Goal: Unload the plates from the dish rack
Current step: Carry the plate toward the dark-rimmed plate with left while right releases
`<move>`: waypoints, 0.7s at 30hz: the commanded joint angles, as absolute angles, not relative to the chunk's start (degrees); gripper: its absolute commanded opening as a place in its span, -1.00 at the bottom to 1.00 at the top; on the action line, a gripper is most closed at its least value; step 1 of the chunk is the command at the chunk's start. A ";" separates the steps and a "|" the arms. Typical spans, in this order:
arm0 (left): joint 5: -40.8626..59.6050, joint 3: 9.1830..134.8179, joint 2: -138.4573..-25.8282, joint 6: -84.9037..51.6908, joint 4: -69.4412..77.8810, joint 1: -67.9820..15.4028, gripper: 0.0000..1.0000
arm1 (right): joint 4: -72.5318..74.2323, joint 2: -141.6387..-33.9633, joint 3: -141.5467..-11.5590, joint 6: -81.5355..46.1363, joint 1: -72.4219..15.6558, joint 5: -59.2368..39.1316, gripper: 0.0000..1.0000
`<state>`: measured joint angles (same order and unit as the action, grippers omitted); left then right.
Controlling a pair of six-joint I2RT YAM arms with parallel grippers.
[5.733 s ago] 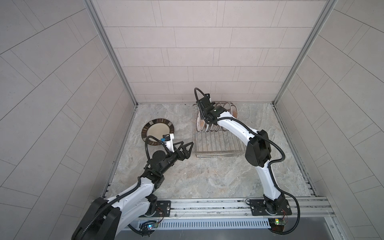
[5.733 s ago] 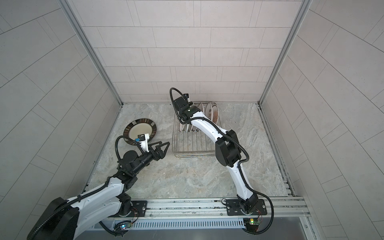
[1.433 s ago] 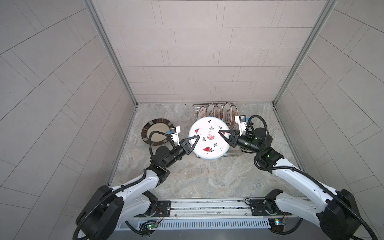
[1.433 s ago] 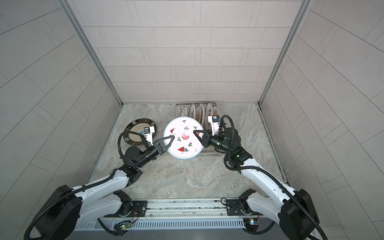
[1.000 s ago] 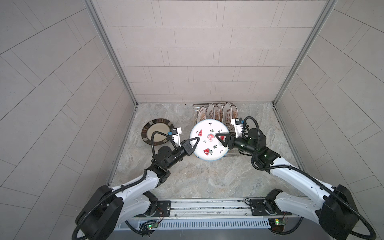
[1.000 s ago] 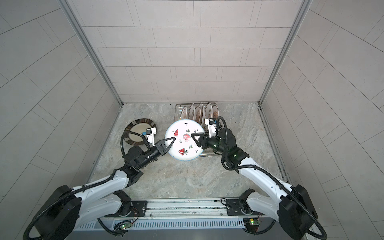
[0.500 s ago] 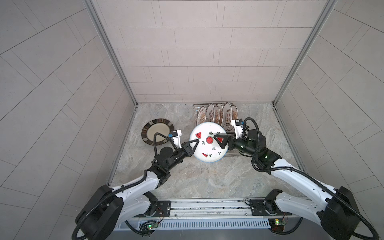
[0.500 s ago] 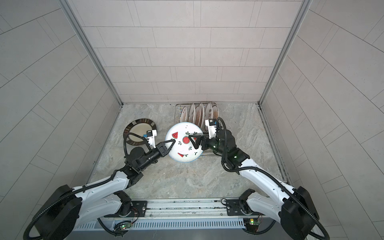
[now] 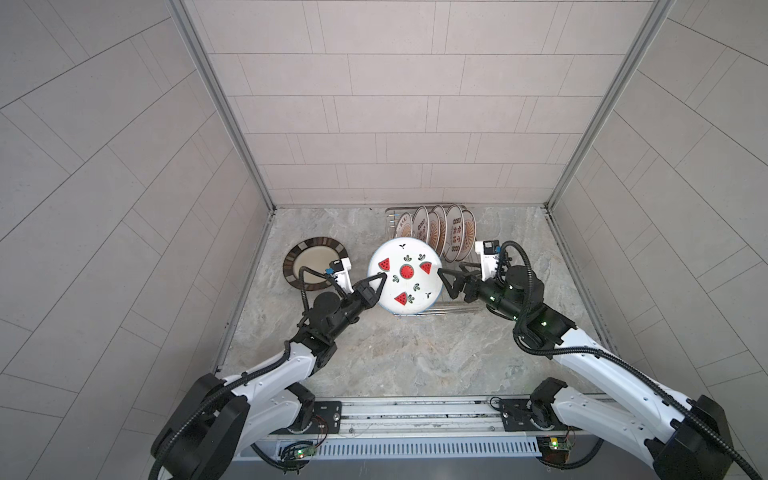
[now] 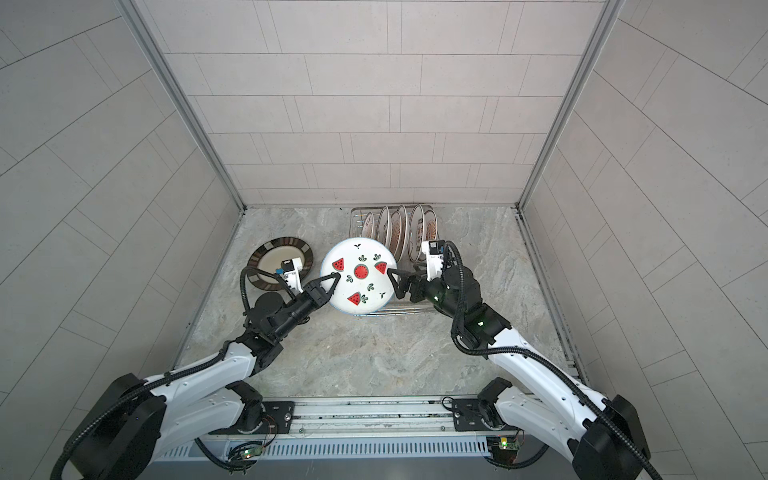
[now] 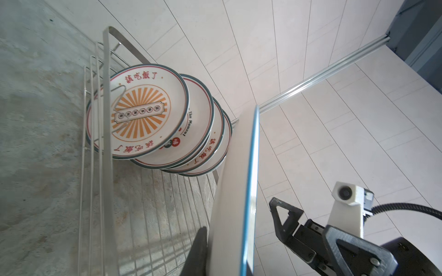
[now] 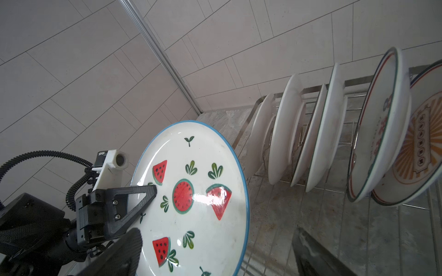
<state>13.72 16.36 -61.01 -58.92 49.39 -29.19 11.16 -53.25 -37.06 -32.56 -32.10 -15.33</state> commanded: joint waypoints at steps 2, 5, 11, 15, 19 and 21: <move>14.17 17.14 -57.38 -62.35 57.80 -26.64 -1.00 | 10.78 -51.10 -36.44 -27.78 -33.60 -13.13 0.99; 13.69 15.43 -55.96 -63.38 56.75 -24.51 -1.00 | 10.75 -50.54 -36.39 -24.70 -35.58 -10.83 0.99; 12.11 14.35 -53.26 -65.45 54.04 -20.74 -1.00 | 11.68 -52.20 -37.90 -21.37 -39.93 -7.43 0.99; 10.33 13.72 -51.06 -67.02 50.82 -18.24 -1.00 | 11.67 -54.43 -39.75 -20.01 -42.00 -6.48 0.99; 8.90 13.58 -48.78 -68.57 47.15 -15.22 -1.00 | 11.56 -57.11 -41.87 -17.49 -44.33 -5.44 0.99; 8.31 14.14 -47.55 -69.75 43.19 -13.79 -1.00 | 11.10 -58.99 -43.59 -16.50 -45.18 -6.14 0.98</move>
<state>10.07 12.80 -50.46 -66.13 40.80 -15.35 10.61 -57.56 -40.23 -19.49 -44.10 -6.94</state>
